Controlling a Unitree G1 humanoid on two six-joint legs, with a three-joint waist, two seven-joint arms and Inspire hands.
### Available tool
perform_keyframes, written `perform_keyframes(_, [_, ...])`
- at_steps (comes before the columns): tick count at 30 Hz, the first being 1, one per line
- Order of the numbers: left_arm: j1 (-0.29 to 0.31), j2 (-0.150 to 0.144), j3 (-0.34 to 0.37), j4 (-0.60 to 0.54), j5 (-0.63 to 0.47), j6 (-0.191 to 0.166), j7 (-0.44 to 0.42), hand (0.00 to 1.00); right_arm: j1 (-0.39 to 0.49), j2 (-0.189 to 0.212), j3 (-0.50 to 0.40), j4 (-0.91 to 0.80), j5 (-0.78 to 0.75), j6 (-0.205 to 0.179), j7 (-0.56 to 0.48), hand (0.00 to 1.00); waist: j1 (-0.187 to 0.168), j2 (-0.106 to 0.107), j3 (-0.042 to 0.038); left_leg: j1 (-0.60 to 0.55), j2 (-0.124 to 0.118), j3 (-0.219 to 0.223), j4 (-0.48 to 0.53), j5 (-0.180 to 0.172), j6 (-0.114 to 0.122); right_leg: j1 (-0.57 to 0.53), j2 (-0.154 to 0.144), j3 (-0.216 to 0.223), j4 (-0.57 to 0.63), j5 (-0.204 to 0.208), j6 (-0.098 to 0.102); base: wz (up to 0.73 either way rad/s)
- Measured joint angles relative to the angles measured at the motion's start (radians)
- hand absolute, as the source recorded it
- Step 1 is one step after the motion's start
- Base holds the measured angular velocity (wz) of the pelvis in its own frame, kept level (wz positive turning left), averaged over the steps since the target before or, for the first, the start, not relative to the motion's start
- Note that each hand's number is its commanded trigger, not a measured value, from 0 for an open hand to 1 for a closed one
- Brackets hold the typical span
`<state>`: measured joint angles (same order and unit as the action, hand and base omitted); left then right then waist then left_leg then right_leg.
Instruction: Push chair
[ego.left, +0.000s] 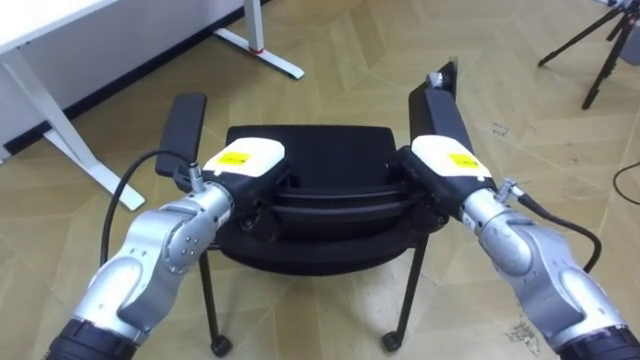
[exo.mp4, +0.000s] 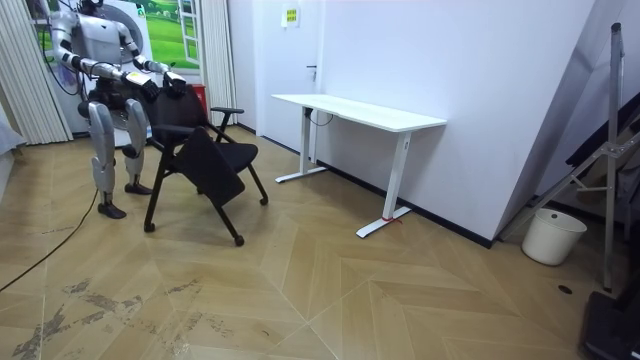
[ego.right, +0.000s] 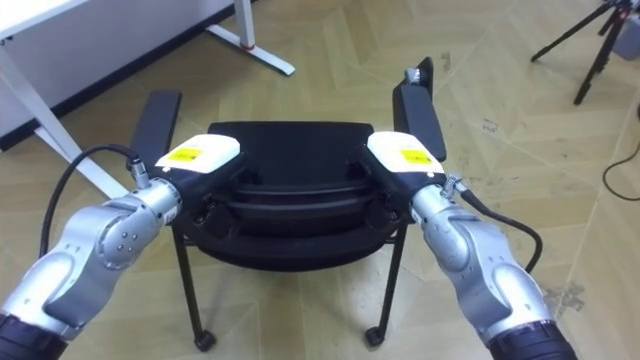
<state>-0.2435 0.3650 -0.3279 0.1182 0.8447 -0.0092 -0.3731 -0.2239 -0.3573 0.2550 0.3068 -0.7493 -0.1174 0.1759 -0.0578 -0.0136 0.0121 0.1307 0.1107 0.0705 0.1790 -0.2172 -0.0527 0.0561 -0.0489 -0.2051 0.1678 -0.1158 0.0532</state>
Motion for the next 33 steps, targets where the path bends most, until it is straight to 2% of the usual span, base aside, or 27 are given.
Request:
perform_keyframes(1, [-0.001,0.0,0.0,0.0,0.0,0.001,0.001,1.0,-0.003,0.0,0.0,0.007,0.001,-0.005,-0.001,1.0,0.003,-0.005,0.0029,-0.01,0.0,0.003,0.025,0.0,0.0,0.001,0.0,-0.001,0.001,-0.002,-0.003,0.0])
perform_keyframes(2, [-0.002,0.003,0.001,0.002,0.0,0.0,0.002,1.0,-0.006,0.006,0.0,0.015,0.001,-0.009,-0.002,1.0,0.002,-0.018,0.0102,-0.03,0.001,0.002,0.075,-0.001,-0.002,0.009,-0.003,-0.02,0.003,-0.009,-0.014,0.05])
perform_keyframes(3, [-0.002,0.005,0.001,0.006,0.0,-0.001,0.003,1.0,-0.007,0.009,0.0,0.022,0.001,-0.013,-0.002,1.0,0.004,-0.024,0.0116,-0.044,0.002,0.003,0.107,-0.001,-0.002,0.013,-0.004,-0.034,0.004,-0.012,-0.019,0.09])
perform_keyframes(4, [-0.003,0.009,0.003,0.02,0.0,-0.012,0.01,1.0,-0.009,0.013,0.002,0.035,0.002,-0.018,-0.002,1.0,0.009,-0.027,0.0117,-0.082,0.01,0.003,0.187,-0.001,-0.002,0.014,-0.004,-0.059,0.008,-0.018,-0.028,0.08])
perform_keyframes(6, [-0.005,0.013,0.011,0.044,-0.009,-0.034,0.02,1.0,-0.016,0.014,0.009,0.044,0.004,-0.025,-0.003,1.0,0.01,-0.026,0.0145,-0.156,0.035,0.002,0.349,-0.001,-0.002,0.025,0.006,-0.077,0.021,-0.032,-0.047,0.16])
perform_keyframes(7, [-0.006,0.012,0.011,0.054,-0.01,-0.038,0.026,1.0,-0.021,0.012,0.011,0.044,0.002,-0.027,-0.005,1.0,0.007,-0.008,0.0262,-0.206,0.061,0.002,0.478,0.003,-0.004,0.047,0.022,-0.082,0.023,-0.05,-0.055,0.17])
perform_keyframes(8, [-0.006,0.006,0.013,0.061,-0.011,-0.039,0.03,1.0,-0.028,0.007,0.014,0.047,0.001,-0.033,-0.006,1.0,0.005,0.006,0.0336,-0.261,0.087,-0.004,0.599,0.027,-0.004,0.056,0.034,-0.09,0.045,-0.087,-0.067,0.14])
perform_keyframes(9, [-0.006,0.001,0.013,0.067,-0.01,-0.037,0.03,1.0,-0.03,0.008,0.015,0.053,0.0,-0.034,-0.009,1.0,0.006,0.01,0.0354,-0.284,0.095,-0.009,0.646,0.051,-0.001,0.058,0.035,-0.088,0.065,-0.099,-0.071,0.12])
perform_keyframes(10, [-0.006,-0.005,0.013,0.084,-0.011,-0.042,0.03,1.0,-0.029,0.008,0.018,0.062,0.001,-0.034,-0.008,1.0,0.014,0.0,0.0329,-0.317,0.091,-0.014,0.699,0.084,0.005,0.058,0.024,-0.071,0.094,-0.136,-0.08,0.38])
perform_keyframes(11, [-0.007,-0.01,0.012,0.093,-0.01,-0.05,0.033,1.0,-0.03,0.002,0.018,0.062,0.004,-0.034,0.0,1.0,0.008,-0.01,0.0332,-0.349,0.064,-0.009,0.691,0.034,0.025,0.051,0.015,-0.071,0.129,-0.168,-0.089,0.42])
perform_keyframes(12, [-0.009,-0.016,0.012,0.098,-0.01,-0.053,0.037,1.0,-0.03,-0.005,0.018,0.062,0.01,-0.034,0.001,1.0,0.009,-0.01,0.0315,-0.368,0.046,0.004,0.677,0.007,0.035,0.044,0.01,-0.071,0.148,-0.18,-0.091,0.28])
perform_keyframes(13, [-0.01,-0.028,0.012,0.103,-0.007,-0.054,0.04,1.0,-0.03,-0.016,0.017,0.066,0.019,-0.034,0.003,1.0,0.015,-0.012,0.0301,-0.405,0.008,0.022,0.63,-0.007,0.048,0.042,0.006,-0.065,0.168,-0.203,-0.099,-0.2])
perform_keyframes(14, [-0.008,-0.036,0.011,0.104,-0.008,-0.058,0.037,1.0,-0.028,-0.027,0.018,0.064,0.028,-0.034,0.009,1.0,0.029,-0.009,0.0265,-0.434,-0.026,0.039,0.541,-0.006,0.047,0.042,0.006,-0.048,0.18,-0.214,-0.099,-0.41])
perform_keyframes(15, [-0.007,-0.04,0.011,0.104,-0.008,-0.061,0.036,1.0,-0.025,-0.034,0.018,0.063,0.033,-0.034,0.011,1.0,0.04,-0.004,0.0231,-0.442,-0.04,0.051,0.472,0.001,0.046,0.044,0.006,-0.044,0.184,-0.219,-0.099,-0.65])
perform_keyframes(16, [-0.002,-0.04,0.009,0.104,-0.014,-0.07,0.03,1.0,-0.021,-0.045,0.023,0.059,0.041,-0.034,0.018,1.0,0.058,0.006,0.018,-0.442,-0.055,0.064,0.316,0.032,0.045,0.043,0.009,-0.037,0.197,-0.233,-0.096,-0.62])
perform_keyframes(17, [0.008,-0.036,0.008,0.105,-0.021,-0.076,0.026,1.0,-0.01,-0.047,0.033,0.055,0.042,-0.034,0.009,1.0,0.065,0.014,0.0,-0.445,-0.068,0.057,0.267,0.123,0.077,0.048,0.008,-0.017,0.216,-0.256,-0.086,-0.5])
perform_keyframes(18, [0.014,-0.035,0.008,0.105,-0.026,-0.078,0.024,1.0,-0.002,-0.047,0.035,0.051,0.042,-0.034,0.007,1.0,0.062,0.014,-0.0107,-0.438,-0.078,0.054,0.264,0.138,0.09,0.049,0.005,-0.014,0.219,-0.264,-0.073,-0.19])
perform_keyframes(19, [0.013,-0.034,0.009,0.104,-0.027,-0.078,0.022,1.0,0.006,-0.048,0.033,0.04,0.042,-0.034,0.003,1.0,0.059,0.001,-0.0174,-0.427,-0.092,0.062,0.263,0.144,0.099,0.056,-0.002,-0.01,0.222,-0.272,-0.051,-0.03])
perform_keyframes(20, [0.011,-0.031,0.009,0.104,-0.027,-0.076,0.033,1.0,0.007,-0.047,0.033,0.037,0.039,-0.033,-0.007,1.0,0.057,-0.003,-0.0154,-0.418,-0.104,0.066,0.264,0.146,0.128,0.067,-0.005,0.006,0.215,-0.275,-0.04,0.0])
perform_keyframes(22, [0.003,-0.031,0.012,0.102,-0.027,-0.07,0.034,1.0,0.007,-0.044,0.029,0.028,0.032,-0.033,-0.016,1.0,0.053,-0.008,-0.016,-0.415,-0.119,0.076,0.263,0.134,0.139,0.078,-0.02,0.006,0.192,-0.272,-0.03,-0.08])
perform_keyframes(24, [-0.001,-0.026,0.012,0.098,-0.03,-0.071,0.035,1.0,0.006,-0.044,0.028,0.009,0.026,-0.023,-0.017,1.0,0.062,-0.018,-0.0099,-0.398,-0.135,0.101,0.256,0.118,0.146,0.084,-0.045,0.016,0.193,-0.278,-0.019,-0.21])
perform_keyframes(27, [-0.003,-0.002,0.012,0.084,-0.059,-0.081,0.032,1.0,0.008,-0.046,0.028,-0.005,0.024,-0.021,-0.021,1.0,0.038,-0.037,-0.0095,-0.387,-0.167,0.112,0.281,0.066,0.165,0.087,-0.091,0.005,0.252,-0.308,0.007,-0.04])
perform_keyframes(28, [-0.007,0.0,0.011,0.086,-0.068,-0.085,0.033,1.0,0.006,-0.052,0.027,-0.008,0.024,-0.021,-0.025,1.0,0.025,-0.029,-0.0052,-0.387,-0.173,0.103,0.302,0.046,0.174,0.044,-0.111,-0.003,0.375,-0.306,0.008,0.1])
perform_keyframes(29, [-0.007,-0.001,0.008,0.088,-0.069,-0.086,0.032,1.0,0.007,-0.051,0.028,-0.01,0.021,-0.021,-0.026,1.0,0.013,-0.027,-0.0034,-0.377,-0.178,0.104,0.314,0.028,0.182,-0.011,-0.137,0.002,0.535,-0.275,0.01,0.09])
perform_keyframes(30, [-0.007,-0.001,0.005,0.091,-0.07,-0.086,0.033,1.0,0.008,-0.052,0.028,-0.01,0.022,-0.021,-0.026,1.0,0.009,-0.027,-0.0017,-0.364,-0.18,0.105,0.318,0.022,0.186,-0.041,-0.15,0.006,0.605,-0.245,0.013,0.08])
perform_keyframes(32, [-0.007,-0.004,-0.023,0.115,-0.075,-0.086,0.041,1.0,0.028,-0.051,0.03,0.011,0.024,-0.023,-0.024,1.0,-0.005,-0.012,0.0103,-0.301,-0.178,0.089,0.32,-0.012,0.191,-0.115,-0.173,0.02,0.814,-0.06,0.008,0.08])
perform_keyframes(33, [-0.005,0.0,-0.032,0.119,-0.082,-0.086,0.044,1.0,0.036,-0.051,0.03,0.014,0.026,-0.025,-0.027,1.0,-0.006,-0.008,0.0123,-0.285,-0.178,0.088,0.316,-0.019,0.197,-0.129,-0.175,0.031,0.849,-0.013,0.008,0.04])
